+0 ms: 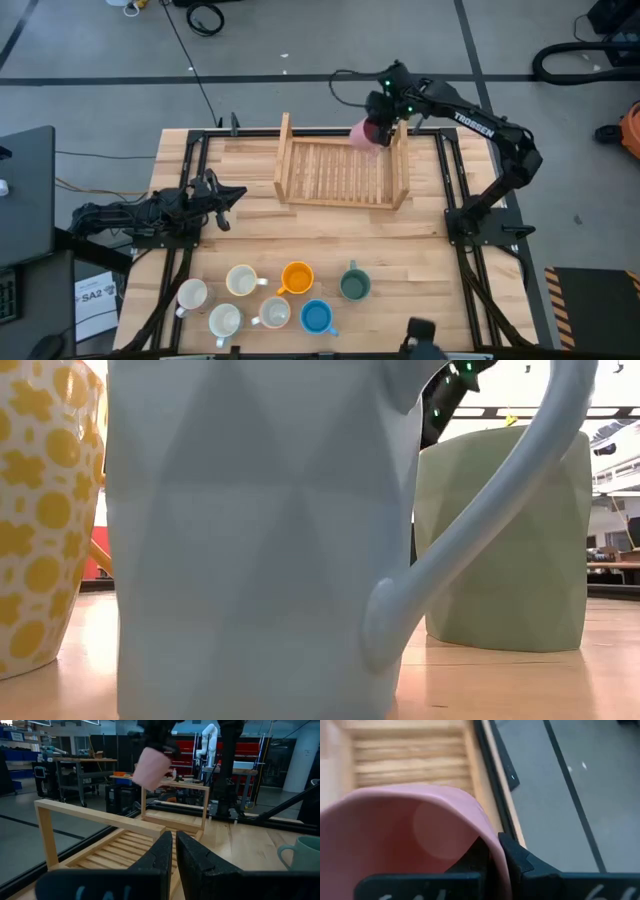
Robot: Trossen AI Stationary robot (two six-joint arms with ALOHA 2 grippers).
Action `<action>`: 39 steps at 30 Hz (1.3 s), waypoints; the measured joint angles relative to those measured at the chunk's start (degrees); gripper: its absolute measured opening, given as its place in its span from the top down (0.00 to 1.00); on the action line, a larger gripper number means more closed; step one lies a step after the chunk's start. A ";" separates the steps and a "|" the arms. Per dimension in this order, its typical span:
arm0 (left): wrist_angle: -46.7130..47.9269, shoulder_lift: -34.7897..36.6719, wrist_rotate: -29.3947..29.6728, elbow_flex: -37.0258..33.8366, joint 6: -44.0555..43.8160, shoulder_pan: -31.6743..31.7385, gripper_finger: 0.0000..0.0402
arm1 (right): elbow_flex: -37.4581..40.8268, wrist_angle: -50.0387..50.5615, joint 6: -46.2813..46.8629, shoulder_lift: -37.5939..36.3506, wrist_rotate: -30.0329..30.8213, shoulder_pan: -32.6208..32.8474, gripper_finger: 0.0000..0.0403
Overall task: Place coffee mugs
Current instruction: Put the pink mug on the shelf
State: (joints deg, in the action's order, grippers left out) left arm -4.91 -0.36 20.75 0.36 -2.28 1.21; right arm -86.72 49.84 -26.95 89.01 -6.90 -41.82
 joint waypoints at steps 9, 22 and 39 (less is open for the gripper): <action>0.00 0.00 0.00 0.00 0.02 0.00 0.93 | 11.60 -8.47 0.18 -0.04 -2.16 -6.57 0.93; 0.02 0.00 0.00 0.00 0.02 0.00 0.93 | 20.61 -12.46 0.39 -0.14 -2.42 -7.83 0.92; 0.00 -0.01 0.00 0.00 0.04 0.00 0.93 | 15.67 -12.00 2.76 -0.09 -3.73 -8.20 0.92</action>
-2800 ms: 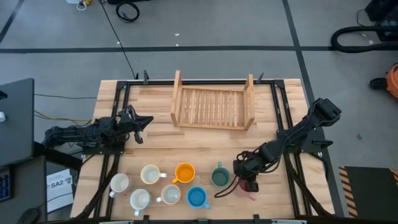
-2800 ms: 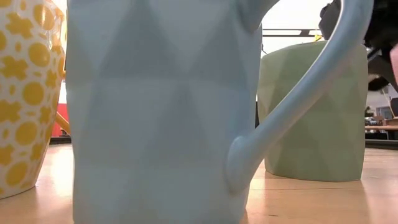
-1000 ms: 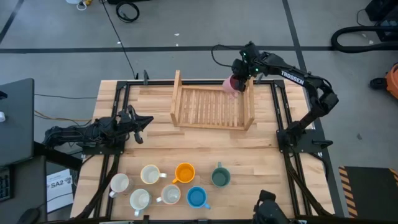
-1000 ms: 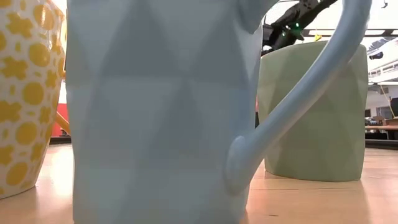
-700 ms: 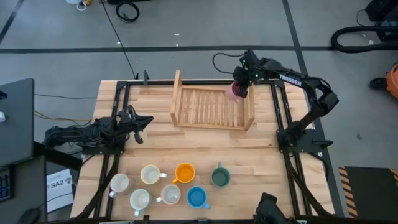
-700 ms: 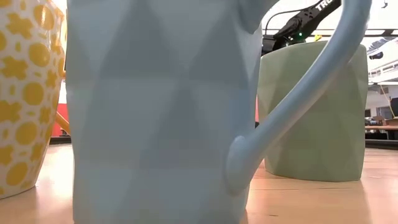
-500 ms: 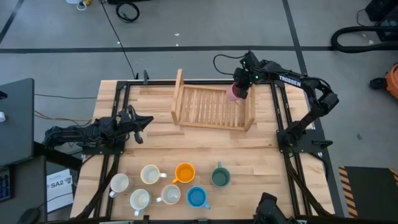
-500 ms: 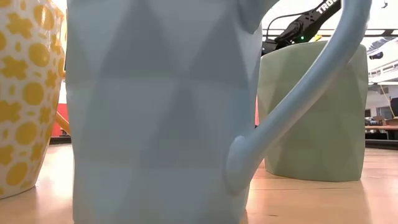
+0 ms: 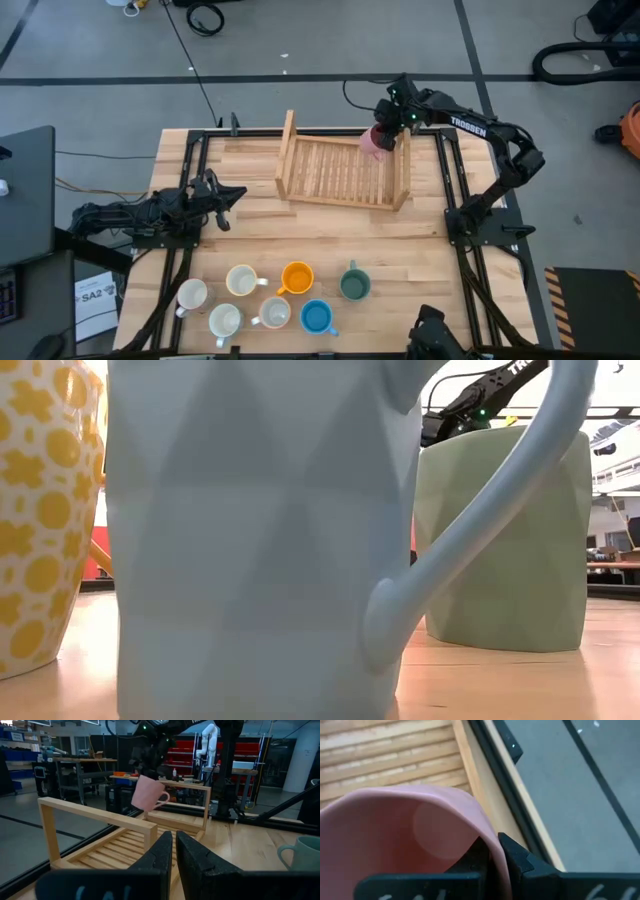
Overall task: Place coffee mugs
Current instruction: Put the pink mug on the shelf
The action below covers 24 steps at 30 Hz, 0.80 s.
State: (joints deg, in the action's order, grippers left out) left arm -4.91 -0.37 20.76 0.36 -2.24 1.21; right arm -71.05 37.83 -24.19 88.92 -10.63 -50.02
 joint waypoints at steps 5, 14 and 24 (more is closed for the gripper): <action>0.00 0.01 0.00 0.00 -0.02 0.00 0.93 | -4.13 3.21 -3.02 0.15 0.23 0.24 0.92; 0.00 0.00 0.00 0.00 -0.05 0.00 0.93 | -23.86 21.84 -6.26 15.30 4.39 1.44 0.92; 0.00 0.01 0.00 0.00 -0.06 0.01 0.93 | -37.77 37.85 -7.10 29.50 9.15 1.47 0.92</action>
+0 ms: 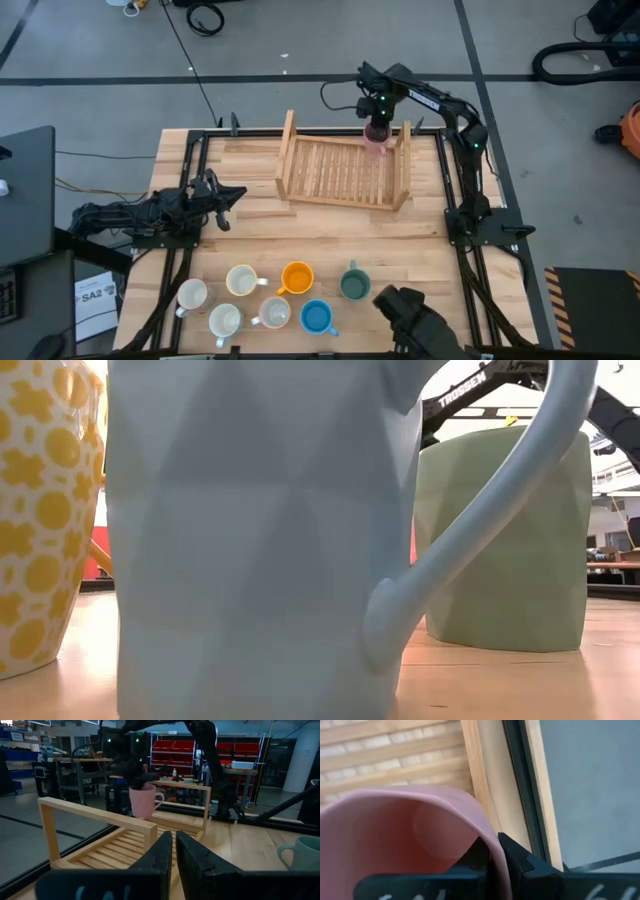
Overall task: Place coffee mugs
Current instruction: Put the pink mug on the shelf
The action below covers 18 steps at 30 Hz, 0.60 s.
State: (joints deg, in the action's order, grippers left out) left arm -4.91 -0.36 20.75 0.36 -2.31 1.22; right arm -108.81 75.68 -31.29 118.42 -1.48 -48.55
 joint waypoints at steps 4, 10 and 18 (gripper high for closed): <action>0.00 0.00 0.00 0.00 0.00 -0.01 0.93 | 0.31 1.17 -0.43 1.92 -0.02 0.15 0.92; 0.00 -0.02 0.01 0.00 0.02 -0.01 0.93 | 1.49 2.49 -2.67 2.41 1.58 0.39 0.92; 0.00 0.00 0.01 0.00 0.01 -0.01 0.93 | 4.47 -1.06 -2.80 2.41 2.03 0.44 0.92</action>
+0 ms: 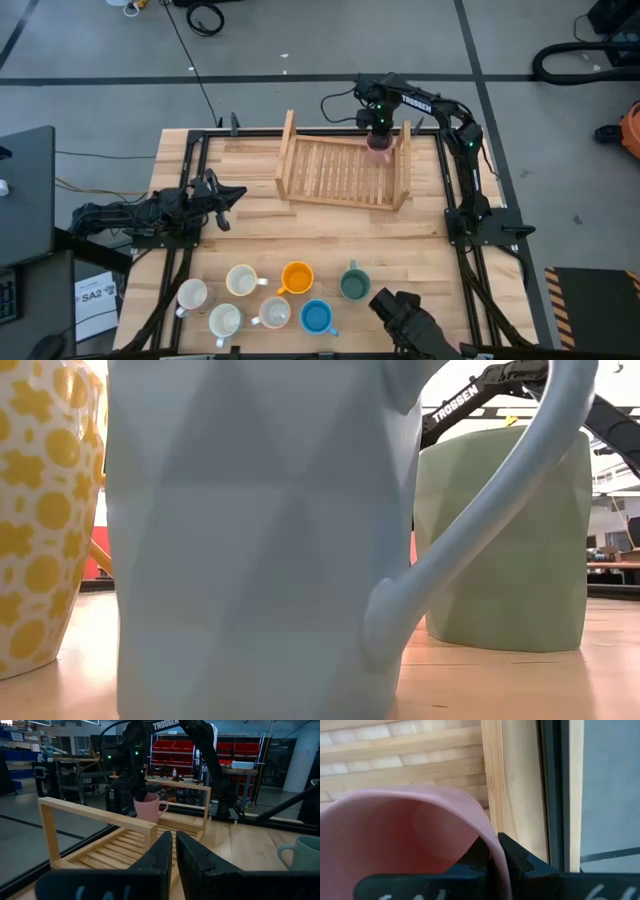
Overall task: Place coffee mugs
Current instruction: Put the pink mug on the shelf
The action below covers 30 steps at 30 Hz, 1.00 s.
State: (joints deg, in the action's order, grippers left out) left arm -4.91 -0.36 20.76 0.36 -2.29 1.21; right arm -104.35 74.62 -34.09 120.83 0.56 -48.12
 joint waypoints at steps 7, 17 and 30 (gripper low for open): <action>0.00 -0.01 0.01 0.00 0.00 0.02 0.93 | 3.69 -2.84 -0.24 -0.17 2.95 0.00 0.92; 0.00 0.00 0.00 0.00 0.02 0.01 0.93 | 4.12 -6.81 -2.19 -0.36 6.28 -0.07 0.92; 0.00 0.00 -0.01 0.00 0.01 0.00 0.93 | 4.15 -9.38 -3.41 -0.19 6.52 -0.13 0.89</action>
State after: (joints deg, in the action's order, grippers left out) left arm -4.91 -0.36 20.75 0.36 -2.28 1.21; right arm -100.20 65.24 -37.49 120.64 7.08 -48.25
